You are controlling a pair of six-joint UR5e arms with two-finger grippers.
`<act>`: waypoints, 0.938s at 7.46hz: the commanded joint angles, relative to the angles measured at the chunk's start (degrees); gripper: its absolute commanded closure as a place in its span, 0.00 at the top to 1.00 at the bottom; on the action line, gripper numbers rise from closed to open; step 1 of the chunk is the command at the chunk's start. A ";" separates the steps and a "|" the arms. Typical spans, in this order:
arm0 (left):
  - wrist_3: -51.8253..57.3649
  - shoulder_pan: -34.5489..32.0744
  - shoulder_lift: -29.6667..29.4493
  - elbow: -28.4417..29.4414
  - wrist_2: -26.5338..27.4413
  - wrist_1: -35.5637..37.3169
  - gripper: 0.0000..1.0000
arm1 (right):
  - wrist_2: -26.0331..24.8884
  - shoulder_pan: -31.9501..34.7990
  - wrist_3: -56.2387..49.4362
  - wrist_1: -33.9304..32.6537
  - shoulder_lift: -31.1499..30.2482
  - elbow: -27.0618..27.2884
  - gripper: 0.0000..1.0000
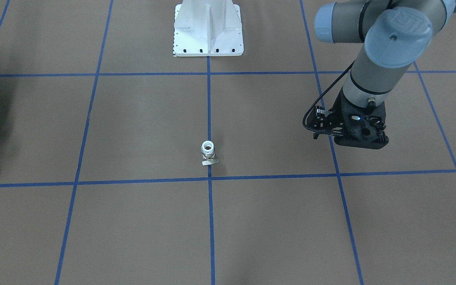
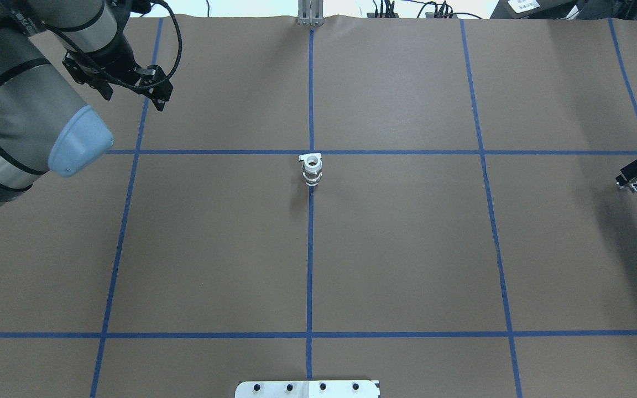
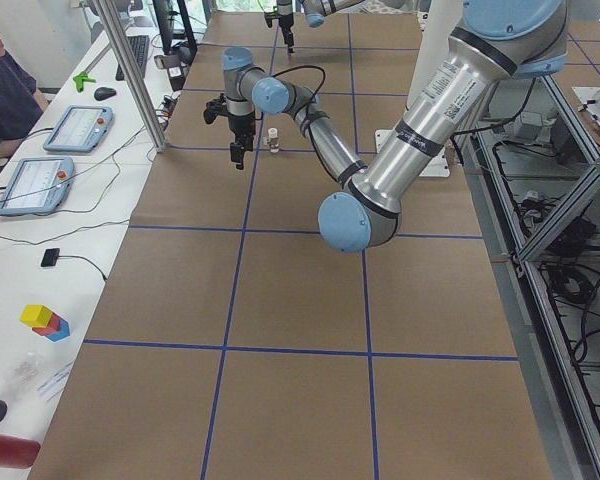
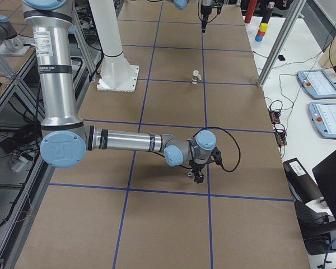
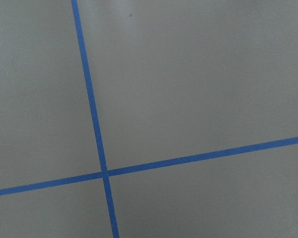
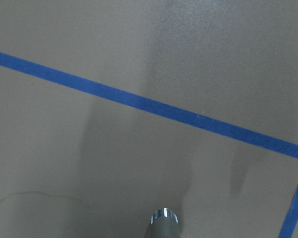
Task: Assemble PPR valve and pipe with both arms
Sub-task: 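Grasp the chrome elbow fitting with the right gripper and carry it above the valve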
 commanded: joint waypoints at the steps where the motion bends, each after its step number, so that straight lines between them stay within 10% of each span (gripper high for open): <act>1: 0.05 0.09 0.00 0.17 0.00 0.00 1.00 | 0.07 -0.31 0.15 -0.13 -0.04 -0.09 0.77; 7: -0.12 0.09 0.35 0.08 0.00 0.00 1.00 | -0.01 -0.66 0.07 -0.13 0.31 -0.09 0.60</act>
